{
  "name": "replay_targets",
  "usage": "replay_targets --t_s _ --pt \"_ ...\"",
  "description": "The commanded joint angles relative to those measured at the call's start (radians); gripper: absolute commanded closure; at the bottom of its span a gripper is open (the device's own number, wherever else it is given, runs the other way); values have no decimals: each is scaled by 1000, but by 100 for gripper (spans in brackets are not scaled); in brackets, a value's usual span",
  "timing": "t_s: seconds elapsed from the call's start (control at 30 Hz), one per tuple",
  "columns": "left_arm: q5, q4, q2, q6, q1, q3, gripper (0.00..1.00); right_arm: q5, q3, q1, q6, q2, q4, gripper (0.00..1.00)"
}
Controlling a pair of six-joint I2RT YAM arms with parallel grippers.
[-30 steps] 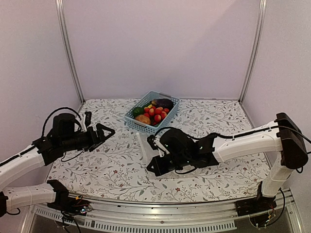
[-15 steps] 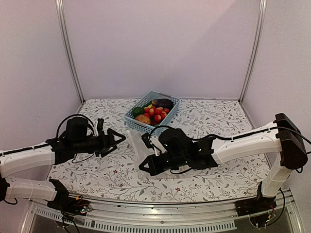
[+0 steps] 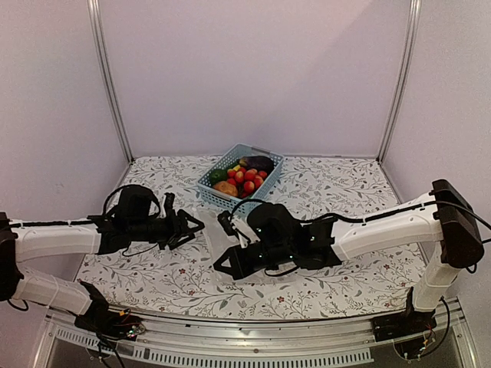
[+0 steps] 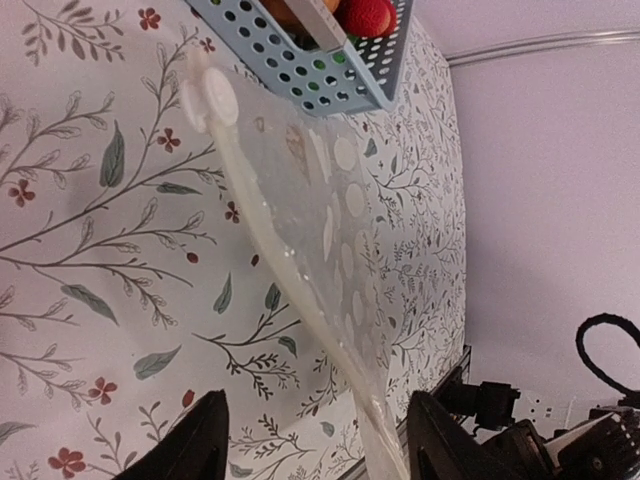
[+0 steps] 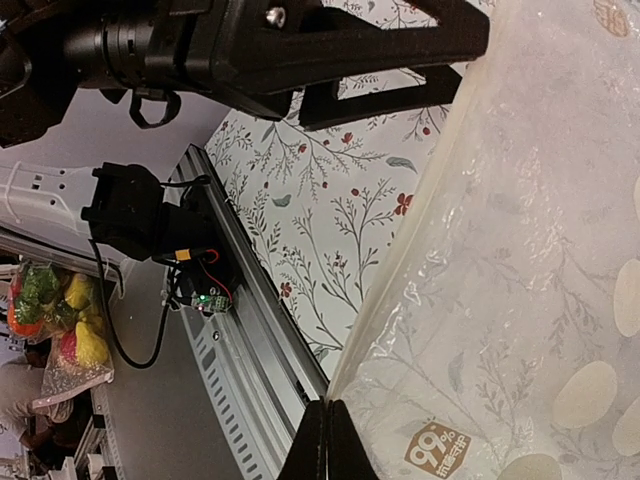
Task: Place the food in the zip-top bag and seal the zipper
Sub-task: Pass from the right arm to the left
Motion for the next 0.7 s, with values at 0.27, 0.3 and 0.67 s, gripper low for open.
replay_targets --t_s 0.27,0.3,0.67 --pt "15 53 46 11 -16 49 58 -10 25 15 -11 7 19 100" --pt "17 52 49 12 -16 49 60 -7 24 18 -11 8 19 100" --pt "15 61 67 13 -16 52 80 5 28 26 -21 9 10 100"
